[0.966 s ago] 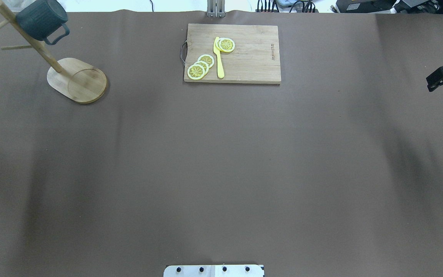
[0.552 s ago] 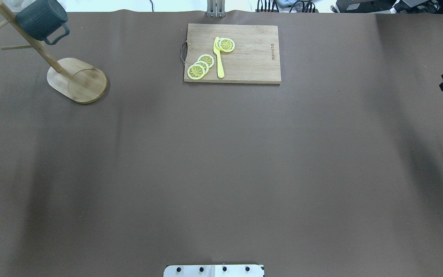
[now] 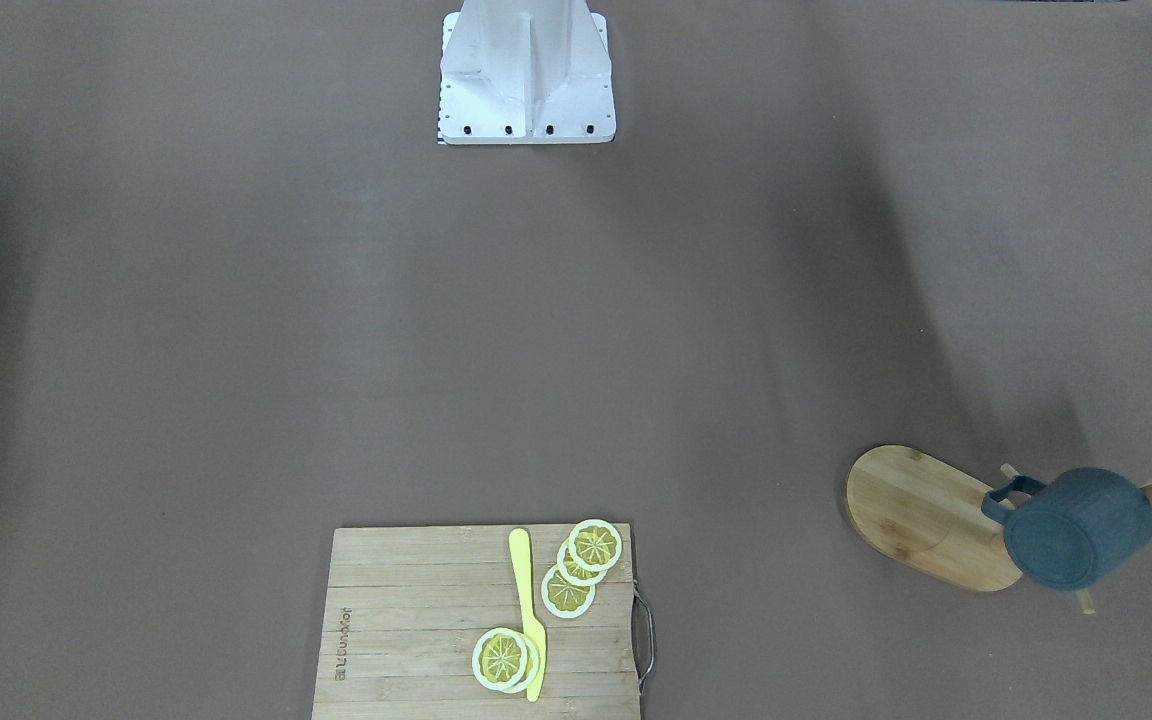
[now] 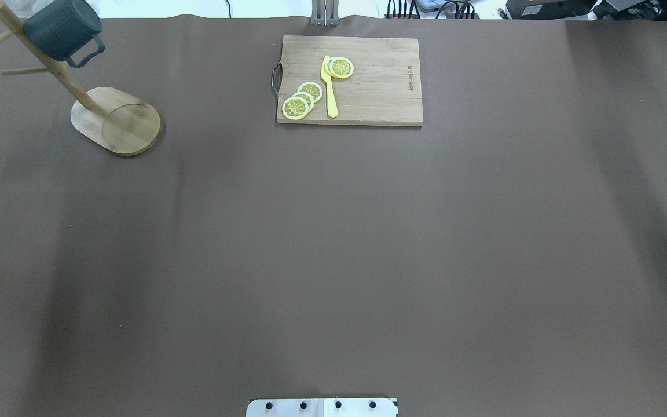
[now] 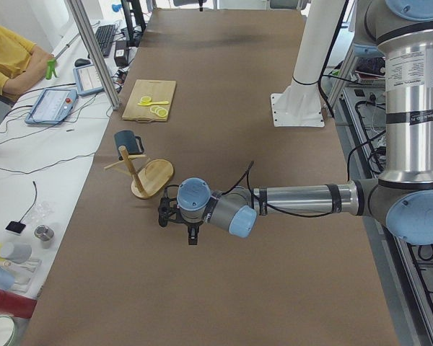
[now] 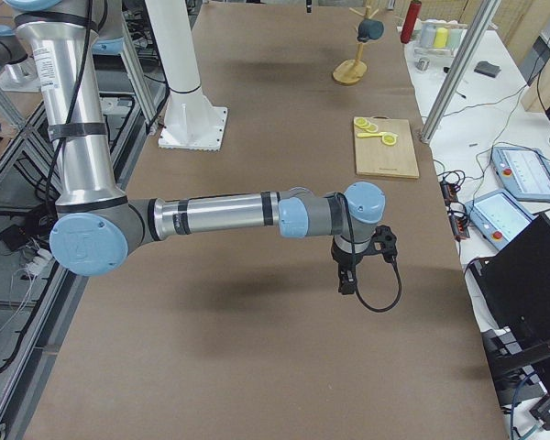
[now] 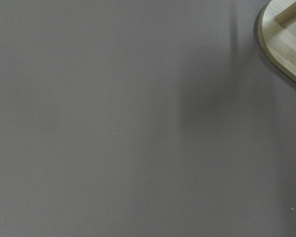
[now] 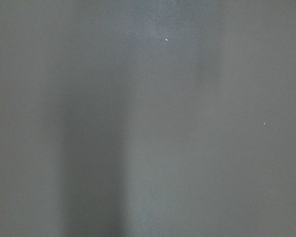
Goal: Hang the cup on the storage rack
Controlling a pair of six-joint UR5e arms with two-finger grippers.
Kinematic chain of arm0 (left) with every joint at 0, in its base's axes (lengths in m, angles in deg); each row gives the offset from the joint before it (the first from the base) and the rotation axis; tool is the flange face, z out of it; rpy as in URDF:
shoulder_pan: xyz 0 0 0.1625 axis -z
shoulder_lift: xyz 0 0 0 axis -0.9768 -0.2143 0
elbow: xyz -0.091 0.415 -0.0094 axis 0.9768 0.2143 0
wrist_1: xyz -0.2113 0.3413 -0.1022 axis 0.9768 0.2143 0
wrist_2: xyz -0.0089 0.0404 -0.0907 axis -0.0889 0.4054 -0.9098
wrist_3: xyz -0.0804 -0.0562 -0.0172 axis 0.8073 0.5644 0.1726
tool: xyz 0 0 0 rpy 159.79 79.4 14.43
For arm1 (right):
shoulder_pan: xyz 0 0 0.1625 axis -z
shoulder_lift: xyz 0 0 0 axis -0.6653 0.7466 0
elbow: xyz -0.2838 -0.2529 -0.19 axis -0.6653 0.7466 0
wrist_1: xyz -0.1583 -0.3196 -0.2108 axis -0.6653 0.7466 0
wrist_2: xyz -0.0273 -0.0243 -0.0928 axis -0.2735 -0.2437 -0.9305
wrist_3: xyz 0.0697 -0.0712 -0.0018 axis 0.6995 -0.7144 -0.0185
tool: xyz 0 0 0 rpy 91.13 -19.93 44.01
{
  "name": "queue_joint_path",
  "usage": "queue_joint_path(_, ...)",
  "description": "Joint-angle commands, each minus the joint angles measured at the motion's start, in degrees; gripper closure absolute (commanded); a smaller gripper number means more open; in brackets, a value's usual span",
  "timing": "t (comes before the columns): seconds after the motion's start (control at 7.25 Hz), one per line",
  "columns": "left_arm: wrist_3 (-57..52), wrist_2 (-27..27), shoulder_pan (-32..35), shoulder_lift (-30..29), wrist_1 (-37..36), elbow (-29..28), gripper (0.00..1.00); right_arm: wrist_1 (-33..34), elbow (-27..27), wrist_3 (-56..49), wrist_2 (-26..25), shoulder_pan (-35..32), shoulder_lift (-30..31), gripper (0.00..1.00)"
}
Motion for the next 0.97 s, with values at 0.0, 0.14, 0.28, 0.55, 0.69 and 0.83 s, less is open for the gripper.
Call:
queue_joint_path(0.0, 0.31, 2.29, -0.07, 1.23, 0.03, 0.44, 0.02, 1.26, 0.16, -4.92, 0.03, -1.45, 1.31, 0.0)
queue_joint_path(0.14, 0.4, 2.83, 0.02, 1.23, 0.11, 0.97, 0.02, 1.18, -0.45, -4.92, -0.05, -1.45, 1.58, 0.0)
queue_joint_path(0.28, 0.31, 2.83, -0.07, 1.14, 0.38, 0.88, 0.01, 0.83, 0.07, -4.84, 0.03, -1.37, 1.67, 0.0)
queue_joint_path(0.55, 0.14, 3.09, -0.16, 1.14, 0.55, 0.88, 0.02, 0.56, 0.07, -4.75, 0.12, -1.37, 2.11, 0.0)
queue_joint_path(0.69, -0.13, 6.31, -0.16, 1.06, 0.47, 0.97, 0.02, 0.56, -0.01, -4.75, 0.03, -1.19, 2.2, 0.0)
queue_joint_path(0.83, -0.48, 9.48, -0.42, 1.06, 0.21, 1.41, 0.02, 0.56, -0.01, -4.75, 0.03, -1.1, 2.37, 0.0)
